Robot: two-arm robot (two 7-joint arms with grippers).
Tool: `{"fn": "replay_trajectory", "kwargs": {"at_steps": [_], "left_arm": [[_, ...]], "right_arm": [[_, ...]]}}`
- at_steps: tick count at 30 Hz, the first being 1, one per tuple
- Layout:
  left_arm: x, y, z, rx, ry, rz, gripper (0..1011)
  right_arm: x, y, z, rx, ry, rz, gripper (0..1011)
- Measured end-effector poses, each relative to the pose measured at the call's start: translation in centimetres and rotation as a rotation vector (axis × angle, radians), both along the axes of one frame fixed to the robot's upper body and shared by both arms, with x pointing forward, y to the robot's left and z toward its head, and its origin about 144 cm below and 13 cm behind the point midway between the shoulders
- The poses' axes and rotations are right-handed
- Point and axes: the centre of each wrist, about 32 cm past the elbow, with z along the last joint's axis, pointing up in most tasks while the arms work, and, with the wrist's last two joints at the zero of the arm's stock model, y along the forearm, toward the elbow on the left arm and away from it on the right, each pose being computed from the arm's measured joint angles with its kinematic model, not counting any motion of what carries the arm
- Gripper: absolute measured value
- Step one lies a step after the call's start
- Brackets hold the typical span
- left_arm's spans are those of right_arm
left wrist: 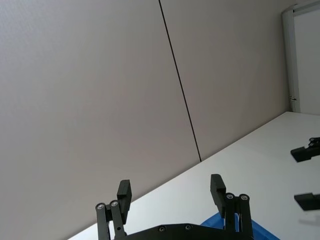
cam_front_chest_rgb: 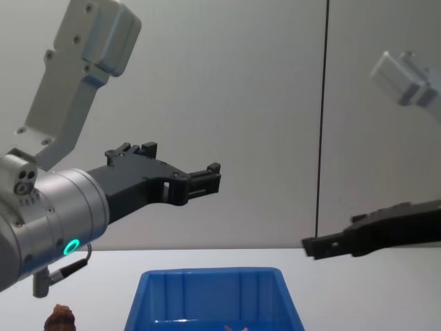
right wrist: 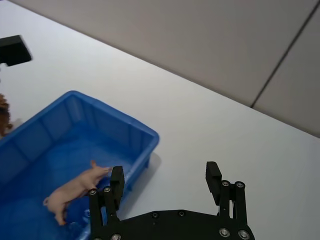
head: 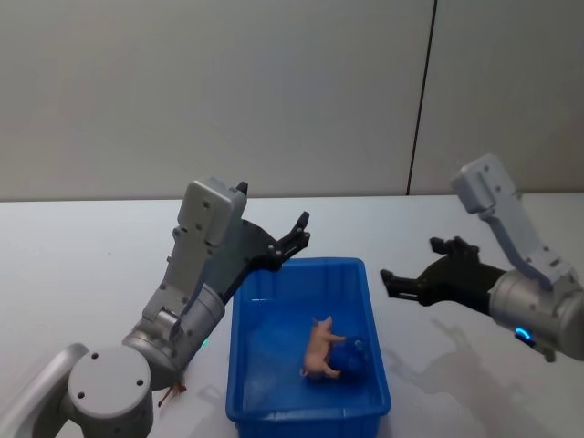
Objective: Pick up the two dolls from the table and place them into the box.
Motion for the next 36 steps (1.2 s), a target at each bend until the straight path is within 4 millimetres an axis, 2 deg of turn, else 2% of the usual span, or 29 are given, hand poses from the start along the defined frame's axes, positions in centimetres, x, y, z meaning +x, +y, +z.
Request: {"fn": "replay_trajectory", "kwargs": {"at_steps": [12, 28, 36], "left_arm": [[-0.5, 1.3, 0.5, 0.009, 0.057, 0.013, 1001], [-3.6, 4.0, 1.7, 0.016, 0.270, 0.137, 1001], [-4.9, 4.3, 2.3, 0.014, 0.382, 0.216, 1001]], "right_arm": [[-1.6, -1.1, -0.3, -0.019, -0.052, -0.183, 1001], [-3.1, -2.1, -0.7, -0.043, -0.108, -0.355, 1001], [-3.3, -2.3, -0.8, -0.048, -0.116, -0.383, 1001]]}}
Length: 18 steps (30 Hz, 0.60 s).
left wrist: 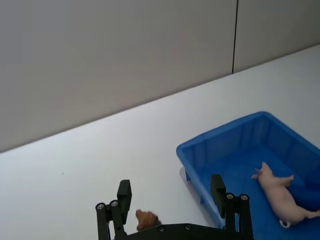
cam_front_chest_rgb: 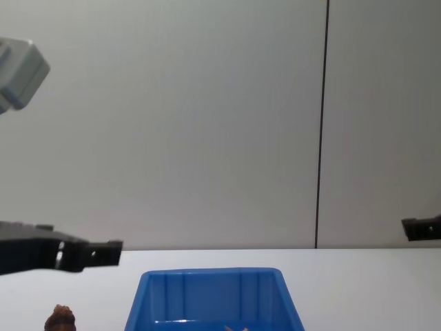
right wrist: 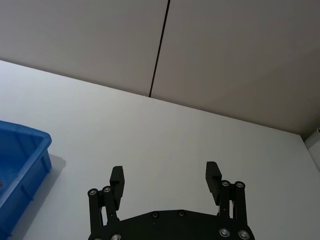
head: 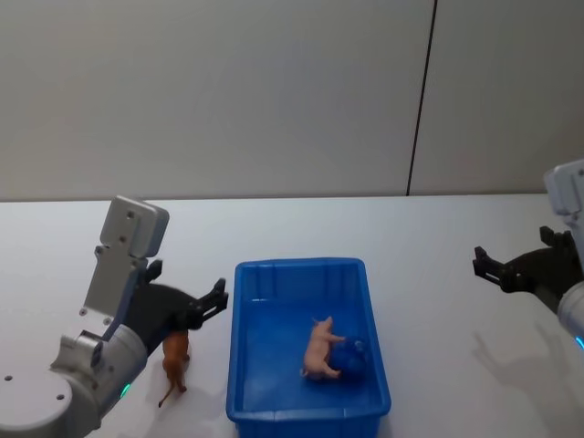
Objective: Pick up the two dolls from the table and place them into the box.
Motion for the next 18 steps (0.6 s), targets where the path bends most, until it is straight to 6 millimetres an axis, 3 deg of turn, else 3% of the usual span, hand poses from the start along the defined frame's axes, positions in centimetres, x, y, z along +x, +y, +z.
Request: {"fn": "replay_trajectory", "kwargs": {"at_steps": [18], "left_arm": [[0.4, -1.1, 0.3, -0.008, 0.149, 0.115, 1001]], "right_arm": [[-0.2, -0.2, -0.1, -0.004, -0.008, -0.025, 1001]]}}
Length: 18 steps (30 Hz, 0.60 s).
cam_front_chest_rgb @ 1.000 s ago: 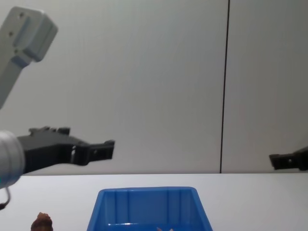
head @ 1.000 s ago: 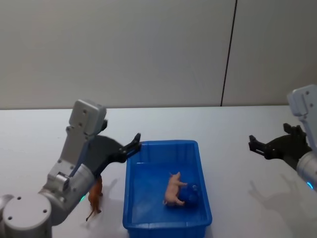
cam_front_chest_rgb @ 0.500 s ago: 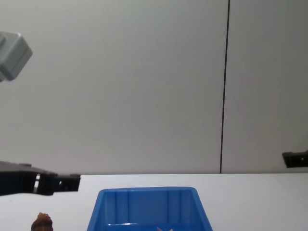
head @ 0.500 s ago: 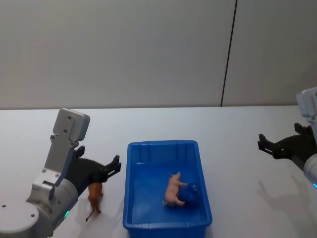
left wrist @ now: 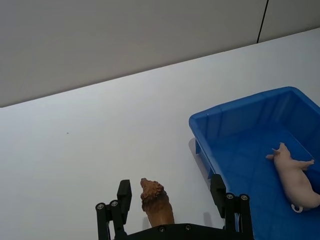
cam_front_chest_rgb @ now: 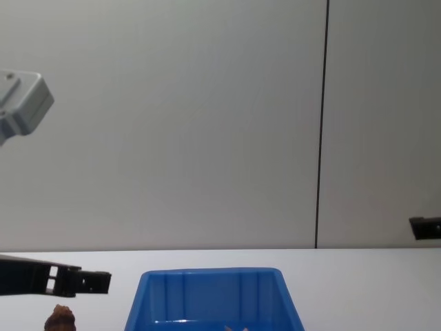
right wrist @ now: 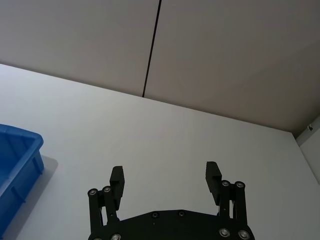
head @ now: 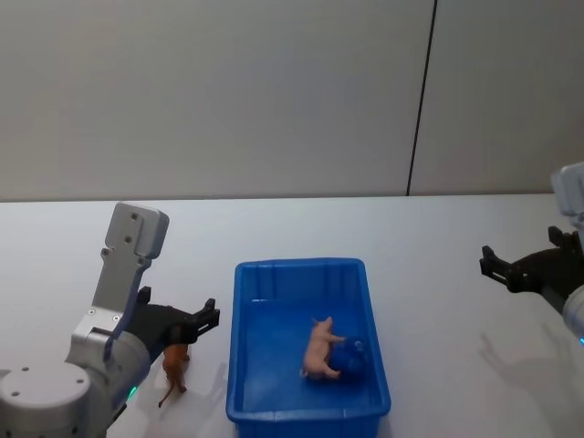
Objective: Pick up the two dolls from the table and place them into the box.
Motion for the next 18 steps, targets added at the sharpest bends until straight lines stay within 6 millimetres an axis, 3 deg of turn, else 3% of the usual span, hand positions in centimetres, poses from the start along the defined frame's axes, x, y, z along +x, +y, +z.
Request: {"fn": "replay_trajectory", "kwargs": {"at_steps": [18], "left_arm": [[0.97, -0.72, -0.72, -0.002, 0.107, 0.059, 1001]], "right_arm": [[-0.05, -0.05, 0.01, -0.002, -0.003, -0.007, 1001]]}}
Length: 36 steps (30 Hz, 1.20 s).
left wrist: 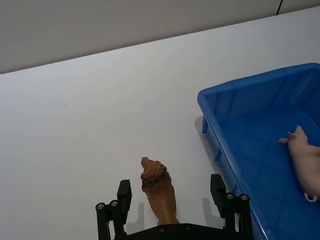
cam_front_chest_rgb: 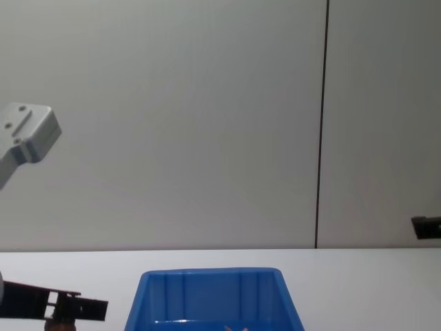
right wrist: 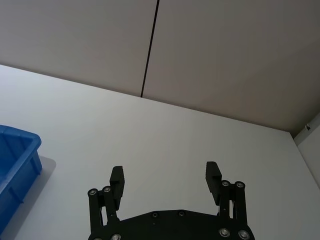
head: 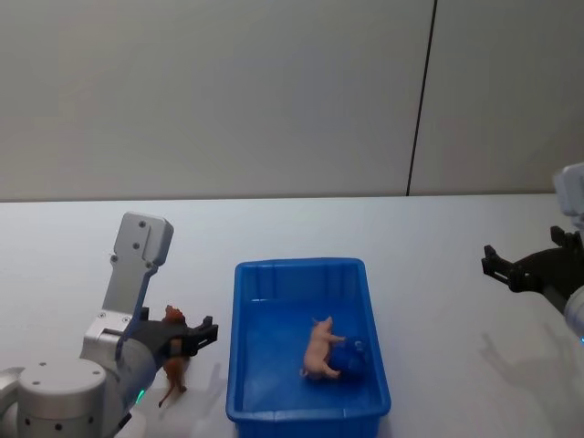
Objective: Pick up the two dolls from the table and place them into the box.
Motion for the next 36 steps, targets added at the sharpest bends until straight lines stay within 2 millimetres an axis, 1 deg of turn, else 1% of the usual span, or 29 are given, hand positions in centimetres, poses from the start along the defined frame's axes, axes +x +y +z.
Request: {"fn": "replay_trajectory", "kwargs": {"at_steps": [15, 36], "left_arm": [[0.6, -0.2, -0.9, -0.011, 0.053, -0.004, 1001], [0.3, 0.5, -1.6, 0.002, 0.101, 0.046, 1001]], "right_arm": [[0.0, 0.0, 0.0, -0.001, 0.000, -0.002, 1001], [0.0, 0.0, 0.0, -0.001, 0.000, -0.002, 1001]]}}
